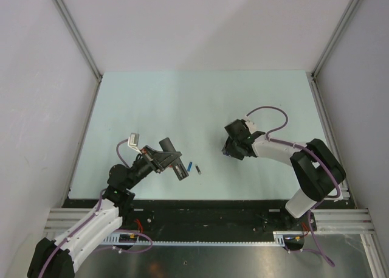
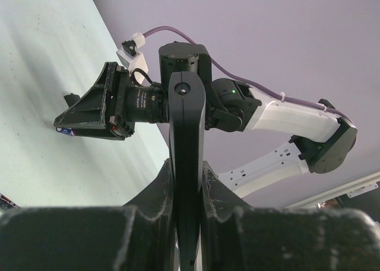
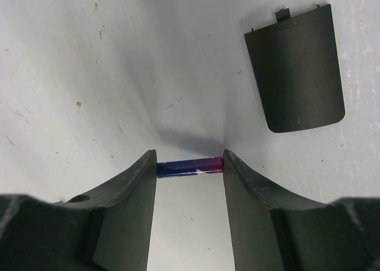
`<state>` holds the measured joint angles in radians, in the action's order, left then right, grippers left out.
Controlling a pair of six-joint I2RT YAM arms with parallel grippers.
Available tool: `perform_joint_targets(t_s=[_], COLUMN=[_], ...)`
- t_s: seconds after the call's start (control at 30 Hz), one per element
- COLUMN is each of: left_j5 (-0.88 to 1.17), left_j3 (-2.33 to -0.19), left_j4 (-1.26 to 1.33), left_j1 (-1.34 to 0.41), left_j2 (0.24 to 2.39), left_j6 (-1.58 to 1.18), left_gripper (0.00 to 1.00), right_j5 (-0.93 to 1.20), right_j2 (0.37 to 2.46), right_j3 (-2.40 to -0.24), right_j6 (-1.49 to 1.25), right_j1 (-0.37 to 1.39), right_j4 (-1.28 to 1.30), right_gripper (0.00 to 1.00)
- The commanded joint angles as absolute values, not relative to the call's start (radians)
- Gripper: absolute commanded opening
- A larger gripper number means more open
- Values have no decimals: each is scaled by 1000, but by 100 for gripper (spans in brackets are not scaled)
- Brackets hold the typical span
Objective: Load the batteries into the remote control
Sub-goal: Adjust the battery at the center of the board.
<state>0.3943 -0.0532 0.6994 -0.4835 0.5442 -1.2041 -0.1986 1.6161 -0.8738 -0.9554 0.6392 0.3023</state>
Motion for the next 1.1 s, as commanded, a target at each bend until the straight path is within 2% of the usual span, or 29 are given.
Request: perform_joint_targets(t_s=[0.0, 0.17, 0.4, 0.57, 0.73, 0.8, 0.9, 1.07], left_j5=[383, 388, 391, 396, 391, 388, 385, 400], left_j3=[-8, -8, -8, -11, -8, -8, -8, -8], left_j4=[738, 736, 738, 738, 738, 738, 738, 738], left_j1=[-476, -476, -477, -476, -477, -477, -476, -476], left_j2=[538, 540, 543, 545, 535, 531, 523, 515], left_j6=[-1196, -1197, -1198, -1195, -1192, -1193, -1195, -1195], left_gripper=[0, 0, 0, 0, 0, 0, 0, 0], right_j5=[-226, -203, -213, -321, -209, -163, -181, -158], right_j2=[1649, 1658, 1620, 1545, 1519, 1535, 1587, 1657], right_j3=[-897, -905, -929, -1049, -1089, -1088, -1103, -1114], right_j6=[-966, -956, -922, -694, -384, -182, -4, 86], right_j1=[635, 632, 644, 727, 745, 773, 802, 810], right_j4=[336, 344, 360, 468, 466, 453, 487, 476], right_gripper=[52, 63, 68, 73, 68, 65, 65, 60])
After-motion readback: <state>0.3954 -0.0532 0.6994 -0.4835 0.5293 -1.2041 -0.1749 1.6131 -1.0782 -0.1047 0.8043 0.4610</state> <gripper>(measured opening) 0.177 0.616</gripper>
